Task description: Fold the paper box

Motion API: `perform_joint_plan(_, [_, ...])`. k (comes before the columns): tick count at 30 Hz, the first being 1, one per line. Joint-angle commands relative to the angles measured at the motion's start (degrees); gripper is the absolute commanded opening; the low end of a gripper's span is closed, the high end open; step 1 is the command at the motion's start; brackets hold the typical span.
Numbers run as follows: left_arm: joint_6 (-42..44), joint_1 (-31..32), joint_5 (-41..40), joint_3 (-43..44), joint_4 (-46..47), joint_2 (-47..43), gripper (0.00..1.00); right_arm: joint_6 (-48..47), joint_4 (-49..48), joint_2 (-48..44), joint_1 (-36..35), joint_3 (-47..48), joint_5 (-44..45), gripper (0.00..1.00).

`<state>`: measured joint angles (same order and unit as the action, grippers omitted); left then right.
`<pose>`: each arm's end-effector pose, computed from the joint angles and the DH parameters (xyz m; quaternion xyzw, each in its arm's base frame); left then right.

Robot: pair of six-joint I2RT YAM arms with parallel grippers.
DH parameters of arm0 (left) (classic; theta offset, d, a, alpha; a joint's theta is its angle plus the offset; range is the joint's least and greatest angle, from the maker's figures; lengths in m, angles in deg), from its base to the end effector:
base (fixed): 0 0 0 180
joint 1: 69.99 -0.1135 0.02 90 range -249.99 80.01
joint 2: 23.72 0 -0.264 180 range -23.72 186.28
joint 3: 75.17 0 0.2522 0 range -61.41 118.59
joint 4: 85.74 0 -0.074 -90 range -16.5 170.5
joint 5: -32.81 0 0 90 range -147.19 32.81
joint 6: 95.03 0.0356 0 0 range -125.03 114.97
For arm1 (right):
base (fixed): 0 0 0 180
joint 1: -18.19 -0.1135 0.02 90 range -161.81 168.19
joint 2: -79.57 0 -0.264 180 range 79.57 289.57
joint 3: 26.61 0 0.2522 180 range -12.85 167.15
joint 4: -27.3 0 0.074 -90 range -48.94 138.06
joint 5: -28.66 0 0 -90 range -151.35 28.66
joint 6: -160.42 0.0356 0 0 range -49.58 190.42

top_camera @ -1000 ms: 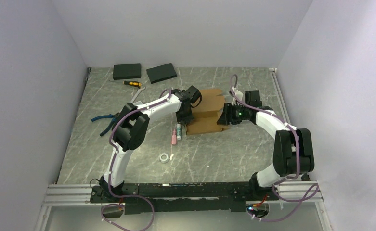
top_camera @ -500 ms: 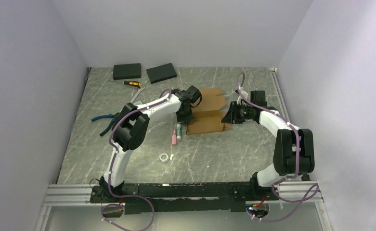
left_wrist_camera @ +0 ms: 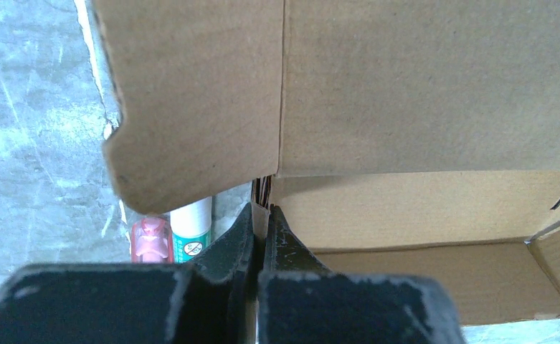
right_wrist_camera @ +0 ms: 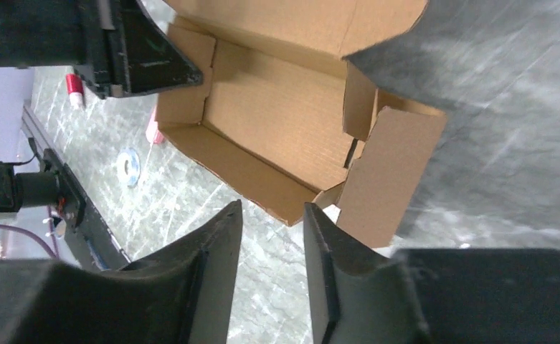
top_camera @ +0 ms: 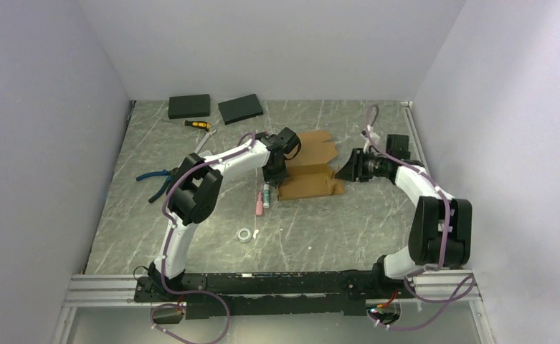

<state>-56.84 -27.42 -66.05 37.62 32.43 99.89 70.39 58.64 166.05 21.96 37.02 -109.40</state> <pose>0.3325 -0.2980 0.1818 -0.0910 0.9815 -0.0584 0.1582 0.2945 0.0071 0.1998 -0.0968 0.8727 0.3780 0.2935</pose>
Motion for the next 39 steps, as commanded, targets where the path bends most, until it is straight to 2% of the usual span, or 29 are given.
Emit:
perform_joint_plan(1, [-0.8, 0.0, -0.2, 0.5, 0.8, 0.1, 0.00, -2.5, -3.0, -7.0, 5.2, -0.4, -6.6, 0.45])
perform_joint_plan(3, [-0.7, -0.1, -0.2, 0.5, 0.7, 0.2, 0.00, -0.2, -4.5, -7.5, 7.5, -1.6, -4.1, 0.51])
perform_joint_plan(5, [-0.6, -0.1, -0.1, 0.6, 0.7, 0.3, 0.00, 4.0, -5.8, -6.4, 8.8, -2.5, 1.2, 0.51])
perform_joint_plan(8, [-0.6, 0.0, -0.2, 0.3, 0.8, 0.1, 0.00, 7.6, -6.2, -1.6, 9.8, -2.7, 8.4, 0.39])
perform_joint_plan(11, [-0.6, 0.0, -0.1, 0.0, 1.0, 0.0, 0.00, 8.4, -5.8, 3.2, 9.9, -2.0, 10.2, 0.28])
perform_joint_plan(18, [-0.7, -0.1, 0.4, -0.1, 1.4, 0.3, 0.00, 7.9, -4.7, 9.5, 8.3, -0.4, 9.9, 0.19])
perform_joint_plan(27, [-0.7, -0.1, 0.7, -0.7, 2.0, 0.0, 0.00, 7.0, -3.6, 14.4, 4.8, 1.2, 12.3, 0.18])
perform_joint_plan(39, [-0.7, -0.1, 0.9, -0.6, 2.0, 0.0, 0.00, 8.1, -6.2, 13.1, 4.0, 0.3, 4.8, 0.19])
